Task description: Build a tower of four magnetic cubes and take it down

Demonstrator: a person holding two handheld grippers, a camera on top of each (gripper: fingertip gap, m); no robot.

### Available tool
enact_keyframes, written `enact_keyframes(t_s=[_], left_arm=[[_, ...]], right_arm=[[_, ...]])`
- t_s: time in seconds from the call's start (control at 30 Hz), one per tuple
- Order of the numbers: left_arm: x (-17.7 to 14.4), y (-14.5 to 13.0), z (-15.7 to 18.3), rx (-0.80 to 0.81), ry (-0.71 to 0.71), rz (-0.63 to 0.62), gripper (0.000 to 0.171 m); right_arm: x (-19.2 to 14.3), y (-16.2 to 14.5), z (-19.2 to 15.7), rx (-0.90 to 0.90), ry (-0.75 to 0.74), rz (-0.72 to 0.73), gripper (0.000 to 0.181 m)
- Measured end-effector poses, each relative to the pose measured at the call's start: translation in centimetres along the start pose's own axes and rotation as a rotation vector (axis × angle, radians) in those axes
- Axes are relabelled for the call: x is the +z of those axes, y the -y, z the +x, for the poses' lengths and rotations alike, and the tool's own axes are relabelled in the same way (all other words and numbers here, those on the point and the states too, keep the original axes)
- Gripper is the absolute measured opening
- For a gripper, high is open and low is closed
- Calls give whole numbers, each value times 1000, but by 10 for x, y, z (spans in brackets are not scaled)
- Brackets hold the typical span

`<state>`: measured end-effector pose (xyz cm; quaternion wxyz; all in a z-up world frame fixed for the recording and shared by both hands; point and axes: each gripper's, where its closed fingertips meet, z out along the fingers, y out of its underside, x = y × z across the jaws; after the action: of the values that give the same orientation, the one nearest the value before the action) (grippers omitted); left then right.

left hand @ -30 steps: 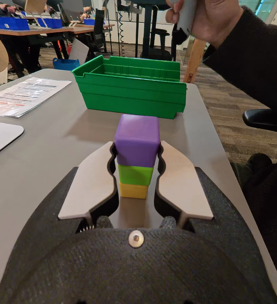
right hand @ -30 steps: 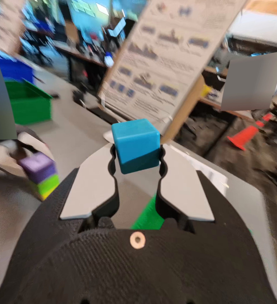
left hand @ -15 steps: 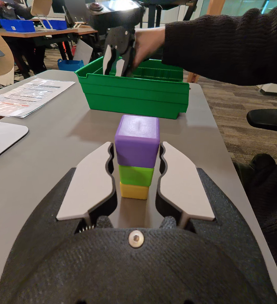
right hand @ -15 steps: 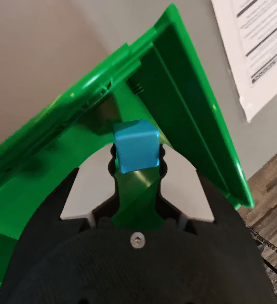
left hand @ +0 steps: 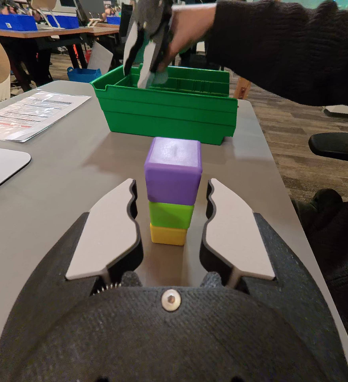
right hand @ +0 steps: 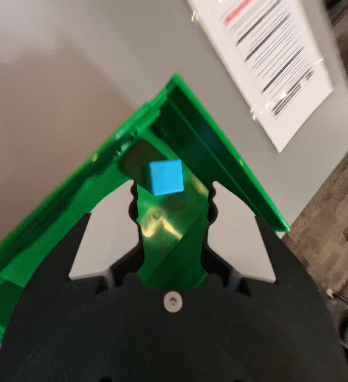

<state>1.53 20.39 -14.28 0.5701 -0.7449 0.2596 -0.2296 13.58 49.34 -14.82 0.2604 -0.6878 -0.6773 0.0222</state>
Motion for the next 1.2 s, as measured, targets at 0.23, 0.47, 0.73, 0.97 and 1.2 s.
enact_keyframes(t_s=[0.23,0.47,0.73,0.97,1.2], left_arm=[[4,-15,-5,-21,13,-75,84],[13,-34,-5,-5,48,-174,83],[18,-40,-4,-2,55,-207,65],[18,-41,-5,-40,31,-207,51],[18,-41,3,-44,-43,-213,51]], right_arm=[[-149,113,-107,130,84,845,55],[-105,140,-235,73,352,869,79],[-85,140,-258,153,558,974,84],[-68,144,-272,106,592,999,84],[-58,147,-283,45,585,1022,66]])
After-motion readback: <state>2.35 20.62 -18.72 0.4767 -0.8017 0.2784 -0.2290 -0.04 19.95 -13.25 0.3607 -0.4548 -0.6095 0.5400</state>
